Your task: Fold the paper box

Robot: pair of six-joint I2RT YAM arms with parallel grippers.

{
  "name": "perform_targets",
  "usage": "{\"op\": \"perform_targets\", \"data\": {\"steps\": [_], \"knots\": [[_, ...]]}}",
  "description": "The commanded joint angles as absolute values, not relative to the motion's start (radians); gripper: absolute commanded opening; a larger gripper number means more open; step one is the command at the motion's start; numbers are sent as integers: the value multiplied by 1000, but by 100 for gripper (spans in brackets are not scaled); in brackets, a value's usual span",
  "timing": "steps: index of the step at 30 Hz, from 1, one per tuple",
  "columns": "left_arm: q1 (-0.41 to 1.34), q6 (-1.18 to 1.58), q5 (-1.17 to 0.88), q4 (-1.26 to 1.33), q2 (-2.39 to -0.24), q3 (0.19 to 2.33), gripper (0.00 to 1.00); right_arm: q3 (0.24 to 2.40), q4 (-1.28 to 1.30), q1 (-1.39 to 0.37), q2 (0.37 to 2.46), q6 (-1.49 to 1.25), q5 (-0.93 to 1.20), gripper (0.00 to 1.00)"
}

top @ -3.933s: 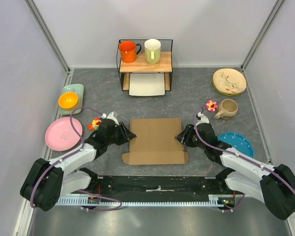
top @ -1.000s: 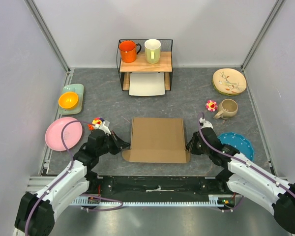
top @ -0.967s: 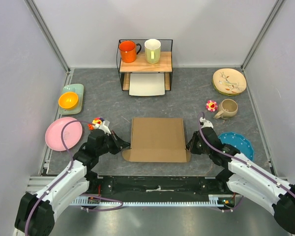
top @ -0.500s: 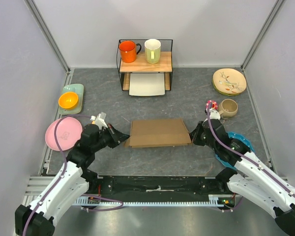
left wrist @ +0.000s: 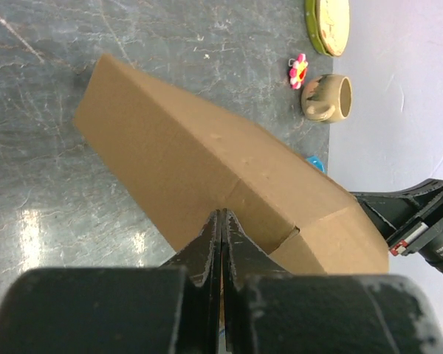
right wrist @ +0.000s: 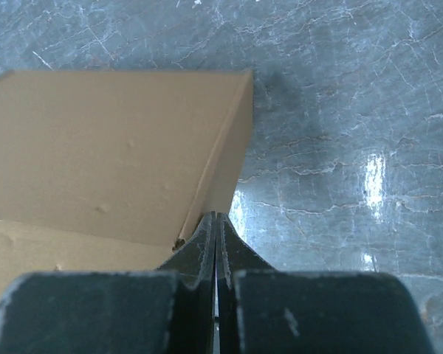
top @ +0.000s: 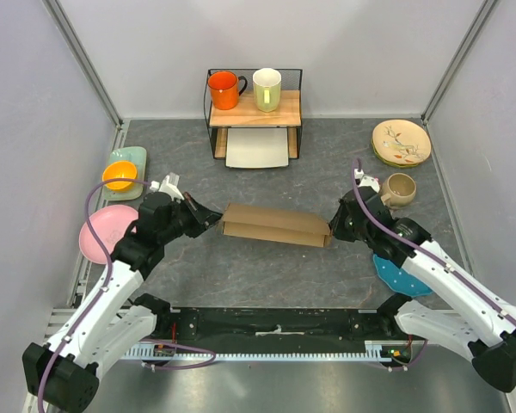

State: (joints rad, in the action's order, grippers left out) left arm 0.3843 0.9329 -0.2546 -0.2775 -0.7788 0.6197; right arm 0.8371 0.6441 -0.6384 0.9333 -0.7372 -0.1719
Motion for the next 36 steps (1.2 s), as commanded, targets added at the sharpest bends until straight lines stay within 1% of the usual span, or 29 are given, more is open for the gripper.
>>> {"op": "perform_targets", "data": {"steps": [1,9,13,16,28,30,32,34,35,36], "knots": [[422,1006,-492,-362,-784,690,2,954,618,-663,974,-841,-72,0],[422,1061,-526,-442,-770,703,2,1051,704,-664,1034,-868,-26,0],[422,1058,-529,-482,-810,768,2,1178,738,-663,1117,-851,-3,0],[422,1045,-529,-523,-848,828,2,1232,770,-663,1187,-830,-3,0],[413,1008,-505,-545,-951,868,2,1163,741,-600,1275,-796,49,0],[405,991,-503,-552,-988,885,6,1164,741,-588,1282,-789,52,5],[396,974,-502,-564,-1011,908,8,1164,739,-562,1293,-775,61,10],[382,965,-503,-575,-1038,931,12,1167,738,-545,1302,-756,72,14],[377,956,-503,-577,-1046,939,14,1169,739,-526,1307,-750,74,20],[368,951,-508,-578,-1061,945,18,1170,738,-519,1310,-744,78,23]]}}
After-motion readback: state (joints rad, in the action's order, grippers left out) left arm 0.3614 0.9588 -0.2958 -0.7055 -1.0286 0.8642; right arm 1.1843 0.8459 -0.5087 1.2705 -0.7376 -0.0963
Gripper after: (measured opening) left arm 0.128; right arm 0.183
